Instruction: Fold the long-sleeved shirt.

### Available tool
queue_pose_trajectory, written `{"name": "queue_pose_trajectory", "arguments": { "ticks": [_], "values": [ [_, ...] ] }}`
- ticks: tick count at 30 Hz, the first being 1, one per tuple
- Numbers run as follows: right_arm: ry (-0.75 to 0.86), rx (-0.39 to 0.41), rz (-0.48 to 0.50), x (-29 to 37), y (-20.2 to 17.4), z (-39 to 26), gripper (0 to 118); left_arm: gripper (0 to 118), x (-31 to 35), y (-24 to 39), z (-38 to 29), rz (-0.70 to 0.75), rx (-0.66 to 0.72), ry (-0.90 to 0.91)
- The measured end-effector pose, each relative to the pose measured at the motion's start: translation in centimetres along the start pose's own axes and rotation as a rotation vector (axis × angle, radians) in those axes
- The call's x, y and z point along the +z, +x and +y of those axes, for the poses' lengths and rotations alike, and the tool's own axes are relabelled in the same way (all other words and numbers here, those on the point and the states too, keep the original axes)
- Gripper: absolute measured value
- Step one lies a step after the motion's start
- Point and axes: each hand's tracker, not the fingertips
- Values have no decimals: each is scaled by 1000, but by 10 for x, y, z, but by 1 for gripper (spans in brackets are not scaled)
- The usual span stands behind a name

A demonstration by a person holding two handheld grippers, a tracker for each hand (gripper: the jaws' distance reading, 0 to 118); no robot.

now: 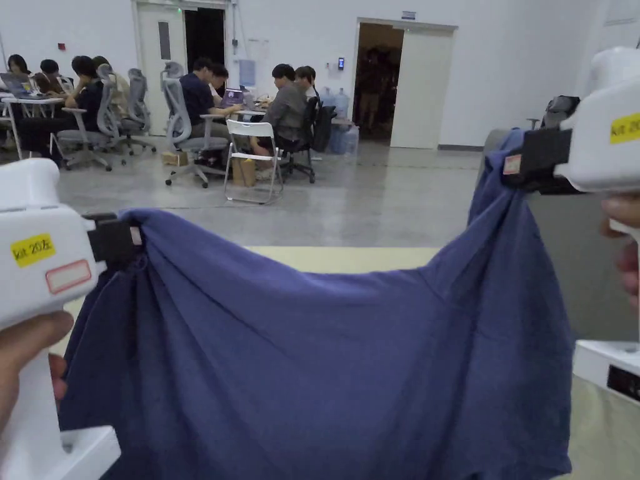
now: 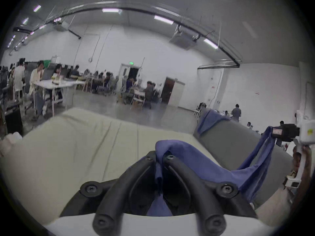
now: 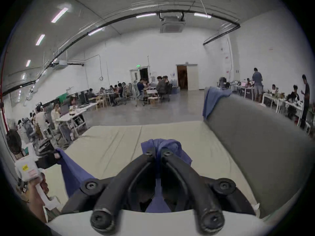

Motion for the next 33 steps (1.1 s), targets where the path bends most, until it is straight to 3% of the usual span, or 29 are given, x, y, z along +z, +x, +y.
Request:
{"name": "queue_pose_trajectory", "arguments": {
  "ticks": [3, 11, 13, 16, 20, 23, 27, 30, 33],
  "values": [
    [8, -14, -20, -36, 2, 55, 0, 2, -42, 4, 52, -82, 9, -4],
    [42, 6, -117, -118, -10, 179, 0, 2, -115, 5, 150, 72, -165, 79],
    [55, -10, -159, -133, -13, 202, 0, 2, -135, -2, 170, 107, -156, 73],
    [88, -35, -196, -149, -17, 227, 0, 2, -161, -9, 188, 133, -166, 81],
    [128, -46, -221, -173, -23, 235, 0, 2, -198, -9, 189, 203, -294, 63],
    [132, -12, -230, -198, -27, 215, 0, 2, -221, -13, 169, 220, -343, 59],
    [-8, 30, -236, -260, -21, 151, 0, 2, -261, -38, 103, 229, -329, -40],
    [-185, -20, -216, -316, -11, 63, 0, 2, -292, -69, 22, 239, -273, -201],
    [-406, -20, -229, -361, -4, -50, 0, 2, -310, -102, -77, 258, -245, -381]
  ]
}}
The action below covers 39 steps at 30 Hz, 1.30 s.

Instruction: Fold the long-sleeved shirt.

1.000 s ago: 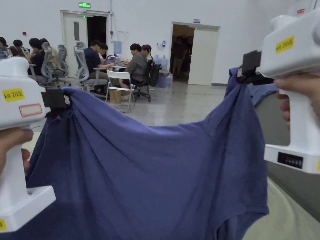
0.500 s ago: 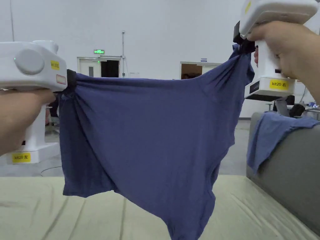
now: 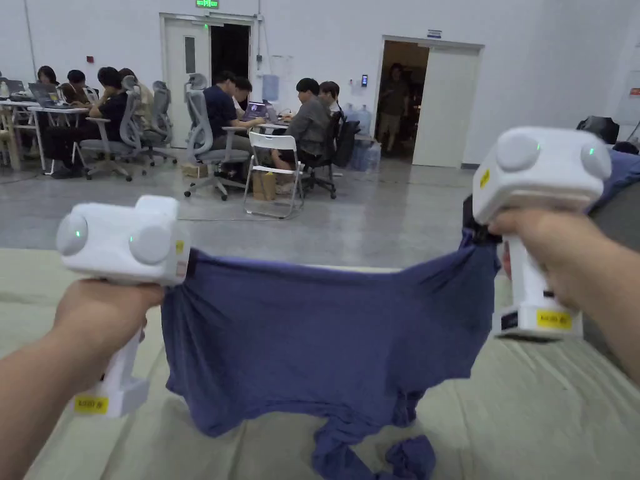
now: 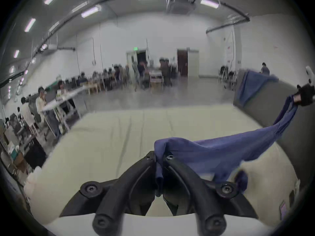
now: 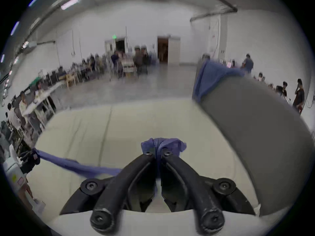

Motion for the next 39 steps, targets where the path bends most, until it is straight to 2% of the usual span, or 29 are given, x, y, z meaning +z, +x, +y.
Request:
{"name": "queue_pose_trajectory", "arguments": {
  "ticks": [3, 6, 8, 11, 14, 17, 21, 25, 27, 31, 33, 35, 36, 37, 38, 39],
  "values": [
    [-140, 18, -1, -48, -1, -83, 0, 2, -25, 0, -80, -9, -7, -130],
    [-214, -15, 35, -58, 12, -145, 0, 2, -18, -5, -138, -32, -13, -183],
    [-226, 4, 67, -39, 22, -182, 0, 2, -1, -17, -166, -69, 11, -196],
    [-188, 72, 101, 17, 37, -233, 0, 2, 43, -27, -202, -95, -13, -211],
    [-189, 102, 138, 75, 50, -282, 0, 2, 96, -35, -239, -126, -36, -240],
    [-202, 123, 155, 124, 61, -332, 0, 2, 149, -37, -274, -149, -42, -275],
    [-264, 201, 155, 172, 69, -399, 0, 2, 210, -36, -322, -159, -63, -331],
    [-378, 286, 170, 187, 70, -454, 0, 2, 246, -35, -365, -174, -74, -391],
    [-466, 308, 167, 182, 70, -476, 0, 2, 259, -33, -385, -166, -69, -421],
    [-558, 412, 144, 162, 67, -502, 0, 2, 267, -33, -412, -151, -52, -484],
    [-576, 396, 137, 148, 67, -507, 0, 2, 262, -35, -425, -146, -42, -519],
    [-642, 320, 165, 128, 74, -510, 0, 2, 254, -36, -437, -137, 0, -540],
    [-673, 266, 156, 121, 77, -512, 4, 7, 250, -37, -440, -129, 37, -555],
    [-691, 230, 161, 115, 81, -511, 13, 22, 247, -40, -442, -122, 78, -576],
    [-668, 214, 151, 114, 86, -508, 31, 47, 247, -43, -440, -104, 120, -582],
    [-633, 215, 130, 119, 89, -504, 65, 89, 251, -45, -437, -108, 163, -577]
  ]
}}
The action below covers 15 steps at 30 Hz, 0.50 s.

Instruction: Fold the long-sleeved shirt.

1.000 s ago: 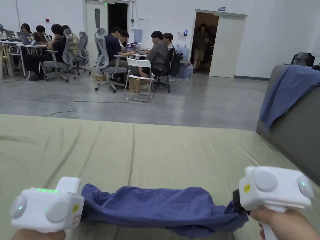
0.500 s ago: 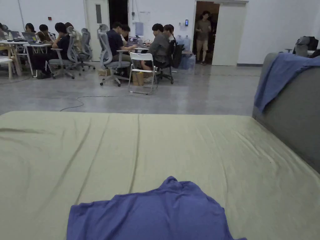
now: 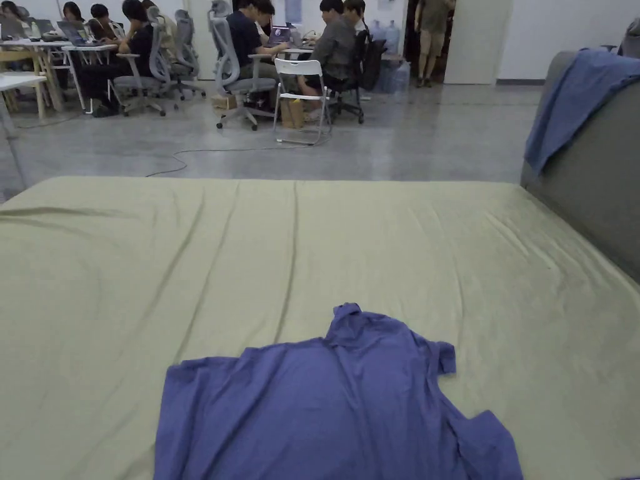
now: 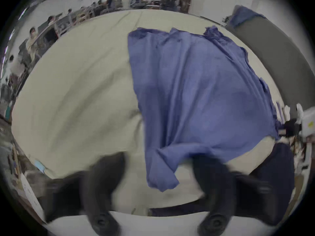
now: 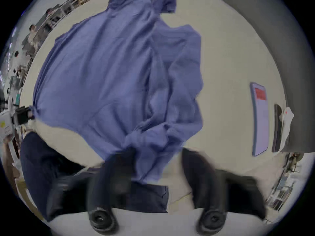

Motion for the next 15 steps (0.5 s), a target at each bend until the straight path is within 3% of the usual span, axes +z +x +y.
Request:
{"name": "queue_pose_trajectory", "arguments": {
  "ticks": [1, 2, 3, 6, 8, 9, 10, 11, 12, 13, 15],
  "values": [
    [83, 24, -21, 15, 2, -2, 88, 107, 13, -3, 1, -30, 37, 28],
    [187, 57, -9, 35, 4, -5, 98, 112, 31, -5, 3, -72, 74, 106],
    [269, 76, -19, 55, 5, -7, 98, 112, 53, -3, 5, -114, 104, 172],
    [406, 23, -28, 103, 4, -11, 98, 112, 96, 5, 1, -147, 132, 286],
    [504, -38, 34, 125, -4, -19, 98, 111, 112, 16, -6, -116, 118, 291],
    [535, -62, 79, 131, -6, -23, 93, 103, 116, 21, -11, -104, 84, 263],
    [545, -85, 117, 134, -9, -27, 76, 73, 118, 26, -19, -98, 64, 277],
    [548, -103, 151, 132, -14, -28, 34, 19, 118, 32, -23, -69, 32, 293],
    [542, -102, 171, 130, -19, -29, 0, 0, 113, 37, -25, -42, 25, 288],
    [519, -96, 172, 125, -24, -29, 0, 0, 109, 37, -26, -28, 35, 268],
    [511, -74, 203, 112, -36, -29, 0, 0, 101, 28, -9, -161, 71, 257]
  ]
}}
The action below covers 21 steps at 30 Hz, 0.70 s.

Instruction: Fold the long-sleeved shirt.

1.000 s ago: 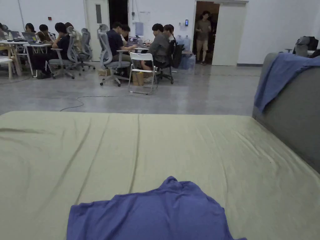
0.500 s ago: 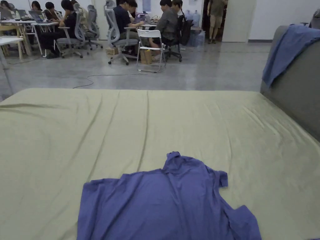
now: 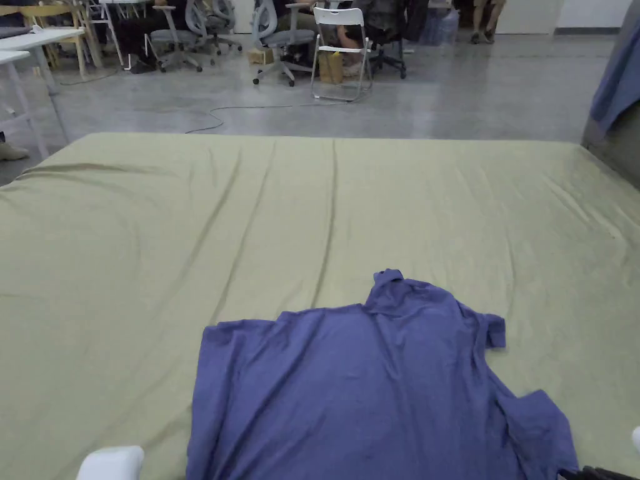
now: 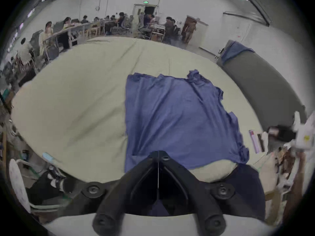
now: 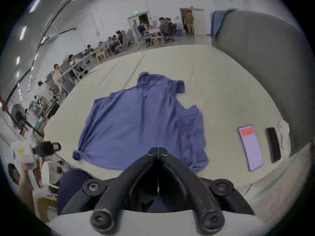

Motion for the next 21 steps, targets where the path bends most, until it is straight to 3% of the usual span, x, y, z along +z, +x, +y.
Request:
{"name": "queue_pose_trajectory", "arguments": {
  "ticks": [1, 2, 3, 4, 5, 6, 8, 11, 14, 15, 17, 18, 19, 20, 21],
  "values": [
    [-5, 16, 12, -5, -3, -2, 0, 1, -10, -4, 15, -11, 26, 10],
    [-8, 25, 23, -10, -4, -4, 0, 21, -20, -10, 32, 18, 33, 25],
    [-16, 36, 31, -17, -7, -3, 0, 74, -34, -17, 53, 39, 37, 44],
    [-24, 45, 31, -22, -10, -1, 0, 105, -48, -24, 72, 67, 29, 62],
    [-29, 49, 30, -29, -9, -1, 0, 117, -73, -31, 97, 101, 25, 42],
    [-38, 51, 26, -35, -7, -1, 0, 118, -93, -40, 116, 124, 30, 59],
    [-65, 37, 11, -48, -6, 6, 0, 118, -144, -59, 154, 193, 47, 82],
    [-93, -1, -2, -65, 8, 13, 0, 117, -229, -80, 195, 251, 48, -20],
    [-119, -15, -31, -83, 15, 32, 0, 108, -292, -89, 202, 286, 45, -75],
    [-123, -5, -48, -91, 17, 43, 0, 99, -307, -89, 198, 281, 22, -102],
    [-108, 22, -70, -107, 22, 66, 0, 101, -307, -69, 188, 362, -143, -32],
    [-101, 33, -77, -116, 26, 79, 0, 84, -301, -62, 184, 365, -196, 13],
    [-94, 35, -79, -128, 31, 96, 0, 53, -293, -56, 181, 318, -214, 30],
    [-80, 36, -80, -141, 30, 116, 14, 20, -288, -52, 178, 332, -222, 36],
    [-61, 48, -87, -159, 35, 138, 66, 1, -267, -50, 175, 315, -208, 53]
  ]
}}
